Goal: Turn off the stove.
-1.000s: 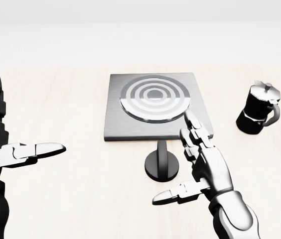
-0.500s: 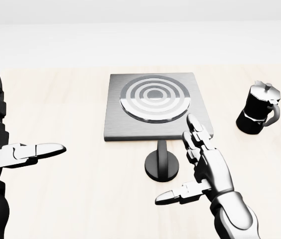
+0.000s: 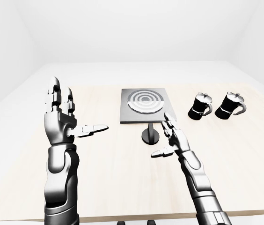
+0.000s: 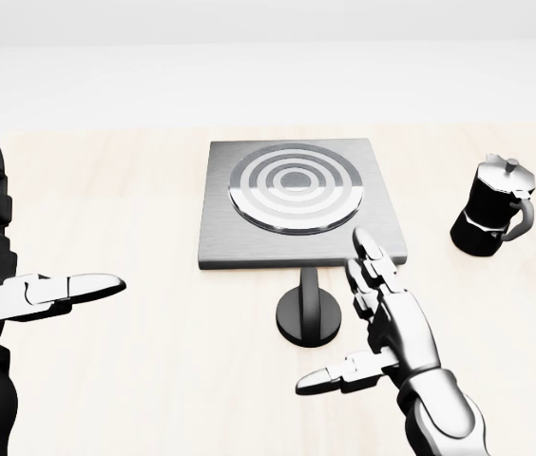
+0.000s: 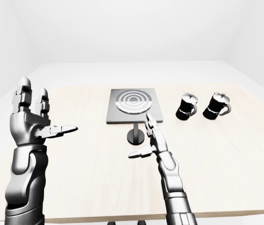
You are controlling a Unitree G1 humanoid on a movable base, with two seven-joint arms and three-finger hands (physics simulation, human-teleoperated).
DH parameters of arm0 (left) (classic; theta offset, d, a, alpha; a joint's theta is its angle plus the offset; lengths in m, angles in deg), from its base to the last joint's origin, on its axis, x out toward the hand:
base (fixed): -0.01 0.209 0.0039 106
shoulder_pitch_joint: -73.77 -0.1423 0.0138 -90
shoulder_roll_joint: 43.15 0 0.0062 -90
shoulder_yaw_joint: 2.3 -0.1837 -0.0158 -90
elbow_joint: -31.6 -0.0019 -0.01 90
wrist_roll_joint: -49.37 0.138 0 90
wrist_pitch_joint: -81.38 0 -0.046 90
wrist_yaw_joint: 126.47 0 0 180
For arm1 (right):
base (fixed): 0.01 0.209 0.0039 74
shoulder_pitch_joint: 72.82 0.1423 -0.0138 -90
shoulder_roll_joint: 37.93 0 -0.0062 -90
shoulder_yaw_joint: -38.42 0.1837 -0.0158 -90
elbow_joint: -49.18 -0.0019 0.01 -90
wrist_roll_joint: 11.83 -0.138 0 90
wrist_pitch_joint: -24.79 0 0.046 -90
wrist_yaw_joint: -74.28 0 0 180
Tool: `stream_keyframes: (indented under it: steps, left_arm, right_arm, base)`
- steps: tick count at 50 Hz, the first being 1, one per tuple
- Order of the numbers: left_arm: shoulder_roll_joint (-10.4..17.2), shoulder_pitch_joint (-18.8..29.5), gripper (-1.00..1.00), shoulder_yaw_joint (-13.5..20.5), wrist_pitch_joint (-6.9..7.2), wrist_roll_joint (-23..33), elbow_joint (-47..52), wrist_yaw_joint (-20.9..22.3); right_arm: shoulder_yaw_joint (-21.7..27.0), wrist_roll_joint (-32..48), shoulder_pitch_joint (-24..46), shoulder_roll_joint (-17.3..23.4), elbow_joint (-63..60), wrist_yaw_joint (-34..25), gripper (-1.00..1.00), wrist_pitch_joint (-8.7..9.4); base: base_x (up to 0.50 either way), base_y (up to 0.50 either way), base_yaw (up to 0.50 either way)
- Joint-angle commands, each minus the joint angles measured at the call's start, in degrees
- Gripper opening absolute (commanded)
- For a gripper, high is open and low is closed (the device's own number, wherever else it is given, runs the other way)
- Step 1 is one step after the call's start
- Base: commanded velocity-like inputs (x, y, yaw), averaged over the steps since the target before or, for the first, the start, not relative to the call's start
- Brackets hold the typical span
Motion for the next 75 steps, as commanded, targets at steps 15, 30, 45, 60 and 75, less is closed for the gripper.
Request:
stream_keyframes:
  steps: [15,30,45,60,75]
  left_arm:
    - [0.01,-0.01,0.99,0.03,0.0,-0.09,-0.25,-0.07]
    - [0.04,-0.05,0.99,0.11,0.0,-0.13,-0.28,-0.05]
    - [0.08,-0.1,0.99,0.12,0.0,-0.19,-0.16,-0.06]
    - [0.05,-0.16,0.99,0.18,0.0,-0.3,0.07,-0.07]
    - [-0.1,-0.39,0.99,0.05,0.0,-0.23,0.2,-0.03]
  right_arm:
    - [0.18,0.24,0.96,0.24,5.99,-0.26,1.0,-2.11]
    - [-0.12,0.35,1.67,0.07,8.6,-0.56,1.0,-2.11]
    - [-0.27,0.5,1.64,-0.05,9.88,-0.58,1.0,-2.11]
    - [-0.64,0.79,1.68,-0.29,11.74,-0.81,1.0,-2.11]
    - [-0.82,1.04,1.82,-0.4,11.96,-0.96,1.0,-2.11]
  base:
    - [0.0,0.0,0.0]
    - [0.0,0.0,0.0]
    - [0.0,0.0,0.0]
    - [0.0,0.0,0.0]
    - [0.0,0.0,0.0]
